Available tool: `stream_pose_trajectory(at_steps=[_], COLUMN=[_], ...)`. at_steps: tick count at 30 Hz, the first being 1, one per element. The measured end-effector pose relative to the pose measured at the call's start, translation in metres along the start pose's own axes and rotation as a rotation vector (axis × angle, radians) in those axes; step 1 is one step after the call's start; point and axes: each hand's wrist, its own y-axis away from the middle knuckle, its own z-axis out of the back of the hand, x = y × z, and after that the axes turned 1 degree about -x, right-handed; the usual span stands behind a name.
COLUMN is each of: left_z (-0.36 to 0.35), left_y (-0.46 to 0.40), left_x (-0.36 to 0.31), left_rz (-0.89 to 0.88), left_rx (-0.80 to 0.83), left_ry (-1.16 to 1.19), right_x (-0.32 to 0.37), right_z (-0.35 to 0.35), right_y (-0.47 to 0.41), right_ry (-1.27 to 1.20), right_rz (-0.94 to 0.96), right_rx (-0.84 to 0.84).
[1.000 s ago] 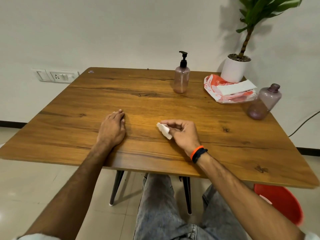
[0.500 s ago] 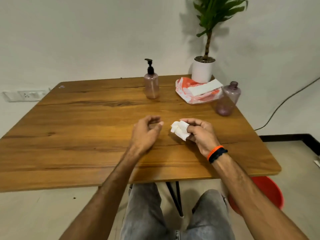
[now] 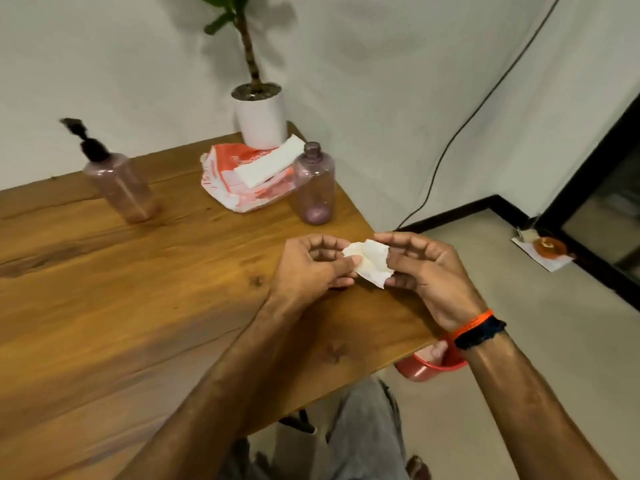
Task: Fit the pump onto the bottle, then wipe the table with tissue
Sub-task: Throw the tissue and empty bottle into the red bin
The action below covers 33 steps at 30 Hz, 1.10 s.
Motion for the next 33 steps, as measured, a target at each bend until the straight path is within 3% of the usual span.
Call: stream_pose_trajectory(at_steps=[7,18,24,33], left_z=[-0.054,-0.15,-0.211,-0.259], left_y=[-0.047,-0.098,-0.132,-0.157], left_x=[-0.007,-0.013,0.04,0.156], left_rz=[-0.045,0.191,0.291,0.581], left_rx=[0.049,0.124,0.14,0.139], left_ry=[-0.179,-0.361,-0.472,-0.513], right_x=[-0.004,0.005,-0.037,-0.163], right_z=[0.054,0.137,0.183,0.234], right_y=[-0.03,-0.052,-0.069,-0.065], right_ry=[-0.058,0.023,0.095,0.139], right_rz=[-0.079,-0.28,-0.45,-0.739], right_rx=[-0.193,-0.385,-0.438,-0.461])
